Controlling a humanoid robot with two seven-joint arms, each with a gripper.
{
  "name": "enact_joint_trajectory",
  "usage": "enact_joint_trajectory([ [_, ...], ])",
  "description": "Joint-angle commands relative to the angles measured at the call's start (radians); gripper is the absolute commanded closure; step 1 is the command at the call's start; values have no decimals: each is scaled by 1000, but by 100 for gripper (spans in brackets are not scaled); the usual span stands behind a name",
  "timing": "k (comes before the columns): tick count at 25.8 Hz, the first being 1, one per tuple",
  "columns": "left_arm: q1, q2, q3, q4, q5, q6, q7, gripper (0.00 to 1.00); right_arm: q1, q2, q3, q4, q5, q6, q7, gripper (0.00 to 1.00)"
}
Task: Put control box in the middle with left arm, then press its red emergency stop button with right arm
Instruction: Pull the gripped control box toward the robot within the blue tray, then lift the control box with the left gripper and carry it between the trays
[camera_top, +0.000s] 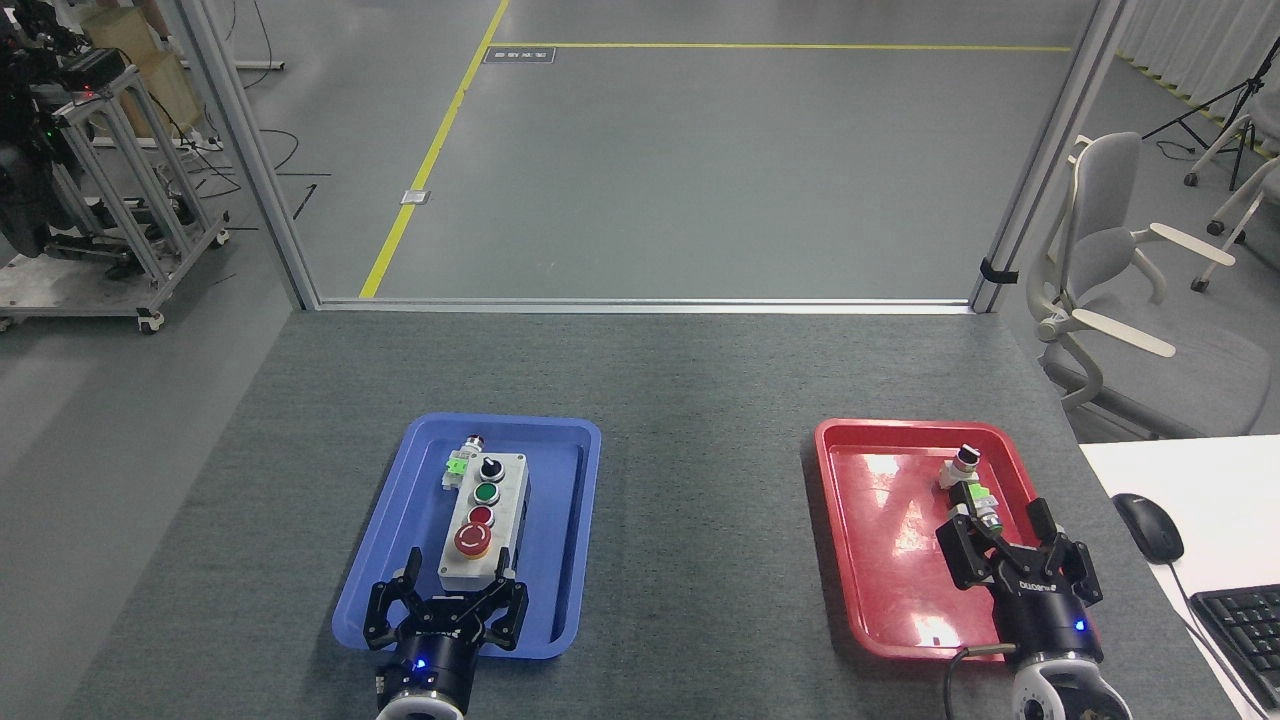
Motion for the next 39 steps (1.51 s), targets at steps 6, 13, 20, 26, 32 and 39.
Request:
enact_joint_trajectory([
  [6, -6, -8, -4, 31, 1, -5, 11, 0, -3, 1, -1, 0, 0, -7, -2, 0],
  [13, -18, -14, -4, 75, 1, -12, 25, 0, -3, 1, -1, 0, 2, -7, -2, 0],
  [20, -60, -31, -7, 160, 0, -15, 64, 0, -2, 0, -1, 0, 2, -7, -2, 0],
  [26, -101, -51, -7, 263, -5, -15, 109, 13, 0, -3, -1, 0, 2, -7, -2, 0],
  [32, -95, -54, -9, 255, -8, -15, 141, 57, 1, -2, -1, 0, 2, -7, -2, 0],
  [39, -57, -51, -24, 89, -8, -30, 138, 64, 0, -2, -1, 0, 2, -7, -2, 0],
])
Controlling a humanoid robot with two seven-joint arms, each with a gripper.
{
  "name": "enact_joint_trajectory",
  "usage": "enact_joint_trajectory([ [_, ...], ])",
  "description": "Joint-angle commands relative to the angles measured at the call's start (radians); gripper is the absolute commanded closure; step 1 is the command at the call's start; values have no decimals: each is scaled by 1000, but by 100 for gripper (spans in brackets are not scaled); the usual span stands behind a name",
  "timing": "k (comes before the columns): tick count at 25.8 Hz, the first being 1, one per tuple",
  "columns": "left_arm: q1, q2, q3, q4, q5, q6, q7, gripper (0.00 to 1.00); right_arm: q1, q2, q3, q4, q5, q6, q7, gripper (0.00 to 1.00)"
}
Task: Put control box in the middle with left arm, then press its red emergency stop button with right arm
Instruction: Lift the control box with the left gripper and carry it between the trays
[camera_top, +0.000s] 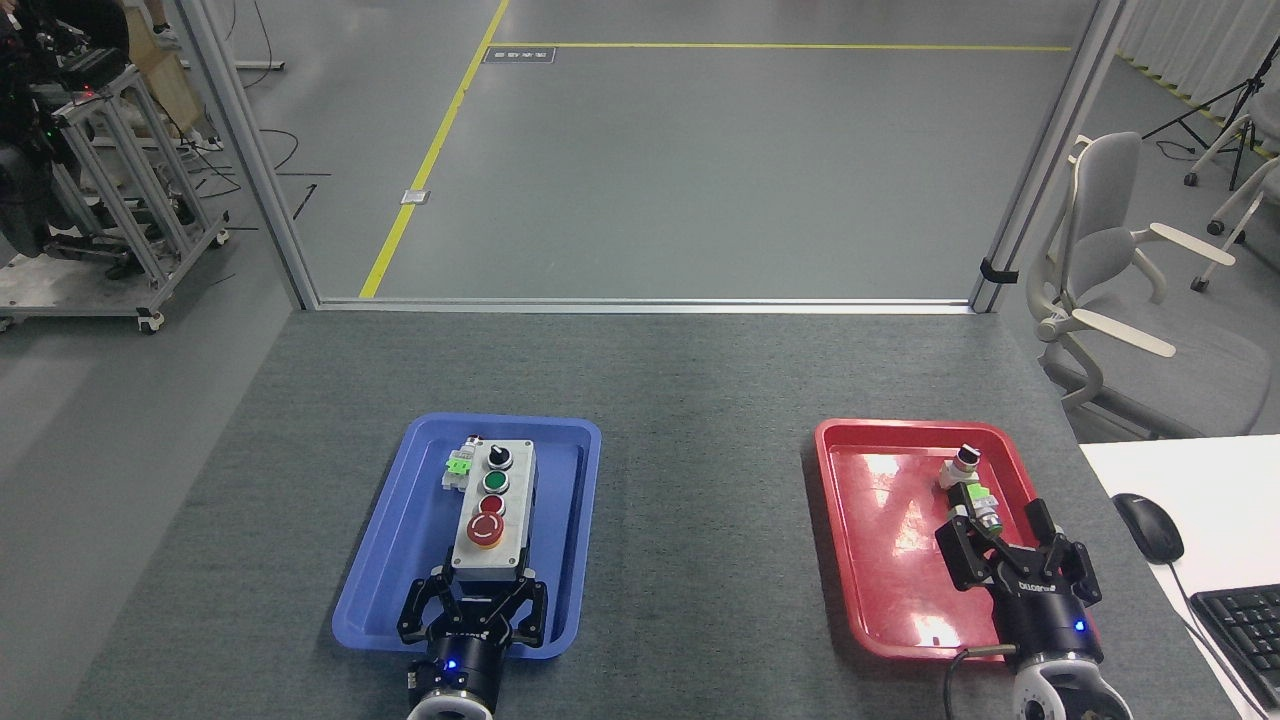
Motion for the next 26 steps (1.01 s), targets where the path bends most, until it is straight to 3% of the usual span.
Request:
enact_joint_trajectory([
  [1, 17, 1, -11, -113, 2, -8, -4, 64, -1, 2, 0, 0, 0, 0, 1, 0],
  [5, 3, -16, -63, -153, 2, -8, -78, 64, -1, 2, 0, 0, 0, 0, 1, 0],
  [9, -63, -103, -169, -111, -9, 15, -123, 64, -1, 2, 0, 0, 0, 0, 1, 0],
  [12, -113, -100, -325, -93, 11, 107, -127, 64, -1, 3, 0, 0, 0, -2, 1, 0],
  [18, -117, -101, -525, -71, 77, 133, -144, 69, -1, 3, 2, 0, 0, -2, 0, 0],
  [26, -163, -101, -591, 56, 157, 87, -132, 72, -1, 0, 2, 0, 0, 0, -2, 0],
])
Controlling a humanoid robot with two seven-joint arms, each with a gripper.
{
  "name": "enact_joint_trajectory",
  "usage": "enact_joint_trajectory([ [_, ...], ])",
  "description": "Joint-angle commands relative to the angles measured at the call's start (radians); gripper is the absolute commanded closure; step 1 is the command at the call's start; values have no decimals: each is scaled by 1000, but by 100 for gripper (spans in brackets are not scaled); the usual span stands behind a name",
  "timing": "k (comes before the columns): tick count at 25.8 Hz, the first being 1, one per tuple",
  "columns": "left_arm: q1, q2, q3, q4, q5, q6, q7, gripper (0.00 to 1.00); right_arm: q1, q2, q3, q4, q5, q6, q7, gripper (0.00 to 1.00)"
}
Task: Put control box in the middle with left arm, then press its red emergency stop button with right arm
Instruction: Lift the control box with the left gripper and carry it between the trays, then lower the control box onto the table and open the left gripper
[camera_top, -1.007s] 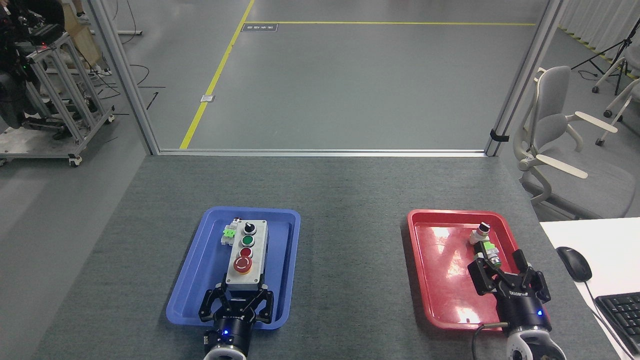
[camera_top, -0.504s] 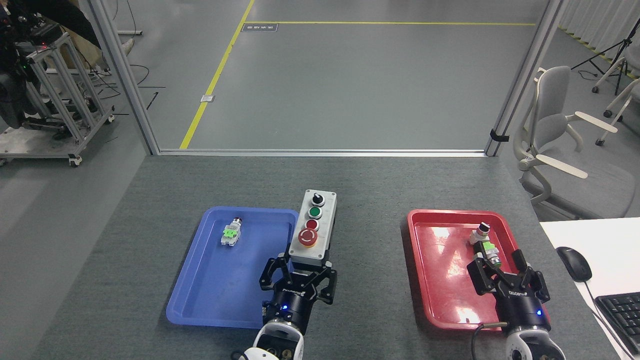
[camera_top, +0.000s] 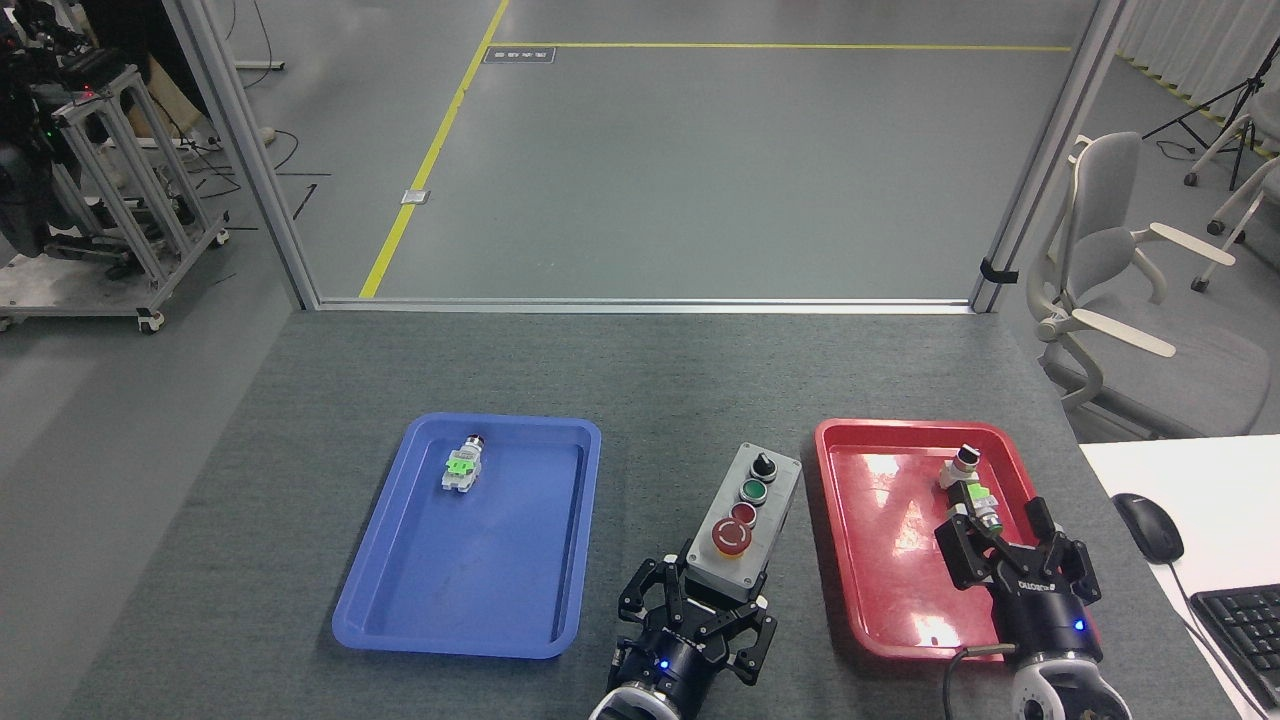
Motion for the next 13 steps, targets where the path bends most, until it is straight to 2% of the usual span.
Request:
enact_joint_trajectory([
  [1, -25, 0, -26, 61, 35, -4, 14, 72, 0, -1, 0, 0, 0, 1, -2, 0],
  [3, -54, 1, -26, 99, 55, -1, 17, 73, 0, -1, 0, 0, 0, 1, -2, 0],
  [5, -80, 1, -26, 141, 113, 31, 20, 81, 0, -3, 0, 0, 0, 1, -2, 0],
  [7, -94, 1, -26, 161, 171, 59, 43, 82, 0, -3, 0, 0, 0, 1, -2, 0],
  [8, -96, 1, -26, 165, 182, 64, 56, 87, 0, -4, 0, 0, 0, -1, -2, 0],
  [9, -96, 1, -26, 168, 185, 68, 63, 98, 0, -4, 0, 0, 0, 1, -2, 0],
  [13, -96, 1, -24, 167, 190, 131, 65, 100, 0, -6, 0, 0, 0, -1, -4, 0],
])
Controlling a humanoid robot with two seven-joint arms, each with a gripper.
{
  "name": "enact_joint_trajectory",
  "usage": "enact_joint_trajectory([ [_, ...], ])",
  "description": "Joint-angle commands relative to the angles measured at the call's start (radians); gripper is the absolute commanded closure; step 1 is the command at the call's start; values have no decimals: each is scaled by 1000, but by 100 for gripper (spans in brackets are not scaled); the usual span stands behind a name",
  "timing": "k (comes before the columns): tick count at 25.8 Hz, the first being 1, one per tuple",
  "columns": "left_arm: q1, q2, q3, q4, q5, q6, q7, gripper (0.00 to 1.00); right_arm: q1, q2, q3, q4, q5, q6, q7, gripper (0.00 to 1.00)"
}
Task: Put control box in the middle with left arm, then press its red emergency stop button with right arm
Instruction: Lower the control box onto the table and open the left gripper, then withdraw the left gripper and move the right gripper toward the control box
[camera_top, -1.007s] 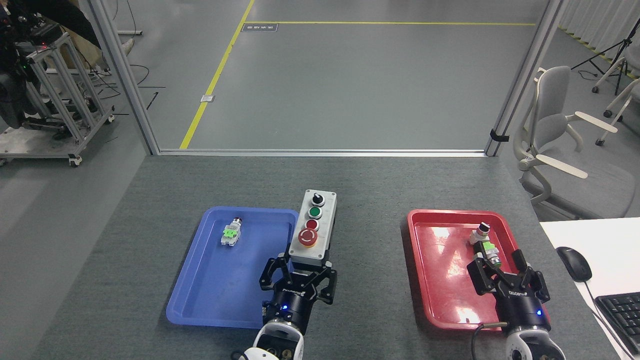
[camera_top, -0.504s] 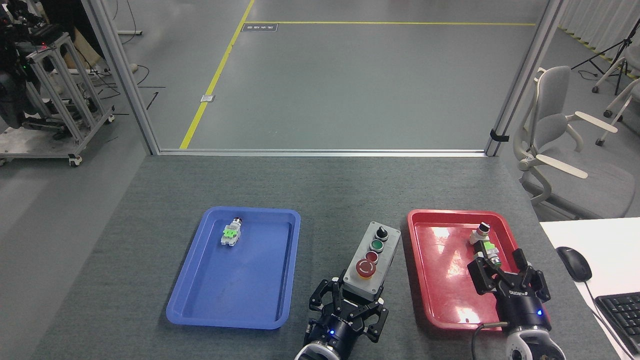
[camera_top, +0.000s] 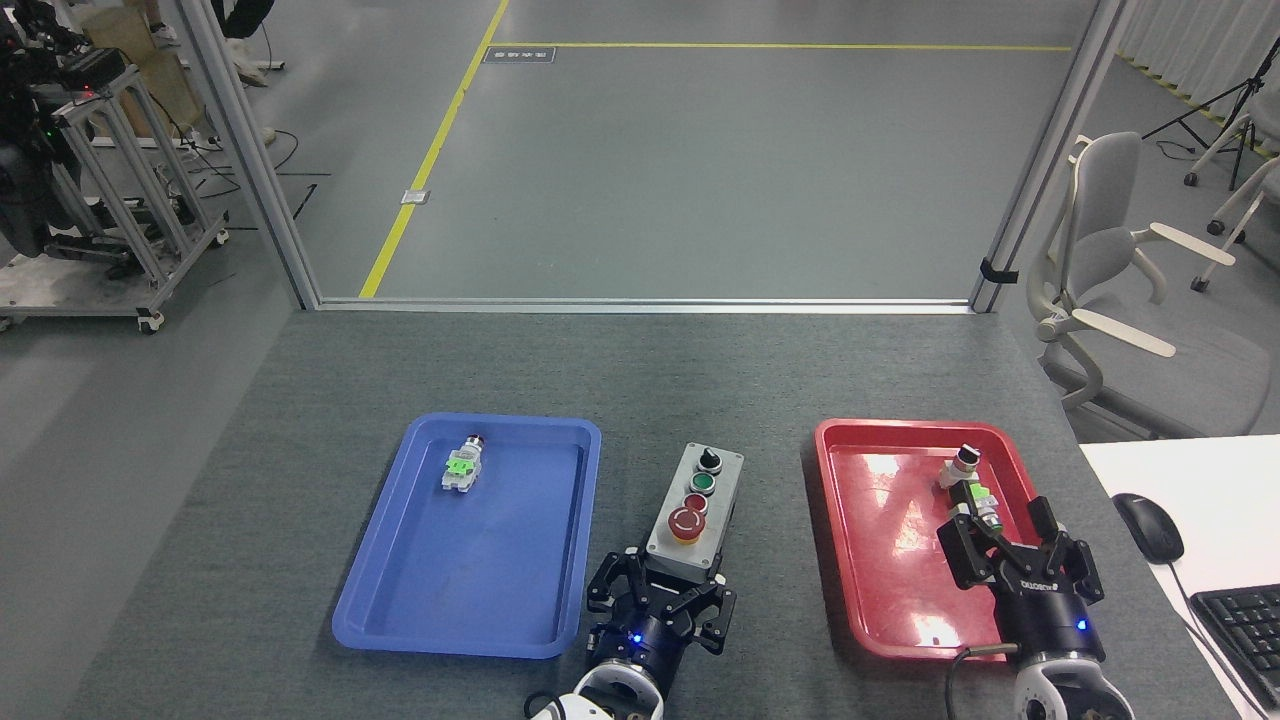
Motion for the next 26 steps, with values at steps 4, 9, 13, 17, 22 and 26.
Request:
enact_joint_trajectory([
  [4, -3, 0, -17, 1, 45, 103, 29, 100, 2, -1, -3, 2, 0, -36, -1, 0],
  [9, -3, 0, -26, 2, 72, 112, 28, 100, 3, -1, -5, 3, 0, -50, -3, 0],
  [13, -3, 0, -69, 4, 97, 126, 28, 100, 5, -3, -5, 3, 0, -50, -3, 0],
  [17, -3, 0, -86, 4, 97, 129, 26, 100, 6, -4, -5, 3, 0, -50, -3, 0],
  [22, -1, 0, -109, 7, 98, 113, 29, 94, 6, -6, -5, 3, -2, -50, -3, 0],
  [26, -1, 3, -106, 21, 137, 89, 83, 2, 6, -6, -5, 3, 0, -50, -3, 0],
])
